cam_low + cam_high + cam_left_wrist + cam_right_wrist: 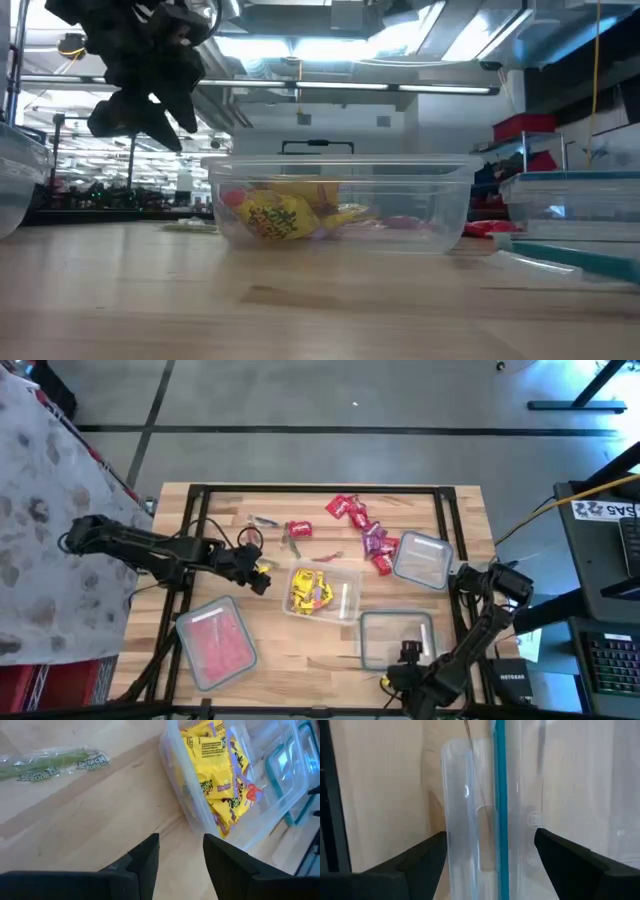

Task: Sort candy
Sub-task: Put the red candy into the rectangular transparent bin

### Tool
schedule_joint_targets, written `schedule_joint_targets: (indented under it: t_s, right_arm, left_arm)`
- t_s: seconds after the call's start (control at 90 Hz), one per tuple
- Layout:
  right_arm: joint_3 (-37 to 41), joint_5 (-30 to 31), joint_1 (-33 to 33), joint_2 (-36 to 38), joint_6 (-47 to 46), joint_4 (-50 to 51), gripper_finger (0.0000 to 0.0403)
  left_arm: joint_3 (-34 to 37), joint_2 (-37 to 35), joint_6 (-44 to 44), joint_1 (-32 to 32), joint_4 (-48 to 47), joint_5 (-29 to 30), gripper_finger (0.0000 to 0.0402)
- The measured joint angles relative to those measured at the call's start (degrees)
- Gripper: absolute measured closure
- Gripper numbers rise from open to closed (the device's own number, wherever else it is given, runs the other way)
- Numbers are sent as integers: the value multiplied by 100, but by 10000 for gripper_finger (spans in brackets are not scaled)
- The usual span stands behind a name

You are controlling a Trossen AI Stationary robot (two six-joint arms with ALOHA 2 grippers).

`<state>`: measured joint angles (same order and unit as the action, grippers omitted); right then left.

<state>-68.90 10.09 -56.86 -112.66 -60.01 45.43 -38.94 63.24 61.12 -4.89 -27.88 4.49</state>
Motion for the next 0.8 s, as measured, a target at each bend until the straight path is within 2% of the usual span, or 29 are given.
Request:
schedule_joint_targets:
  t_s: [0.122, 0.267, 0.456, 0.8]
  right_arm:
    - [4, 8, 74, 0, -2, -112, 143]
    - [-24, -134, 107, -9, -27, -259, 215]
    - [-396, -166, 107, -59, -44, 60, 297]
    - [-973, -164, 107, -96, -31, 761, 395]
  left_arm:
    - [0, 0, 2, -13, 0, -19, 265]
    - [0, 0, 31, -13, 2, -22, 265]
    - [0, 0, 42, -40, 24, -28, 265]
    - [0, 0, 42, -44, 39, 0, 265]
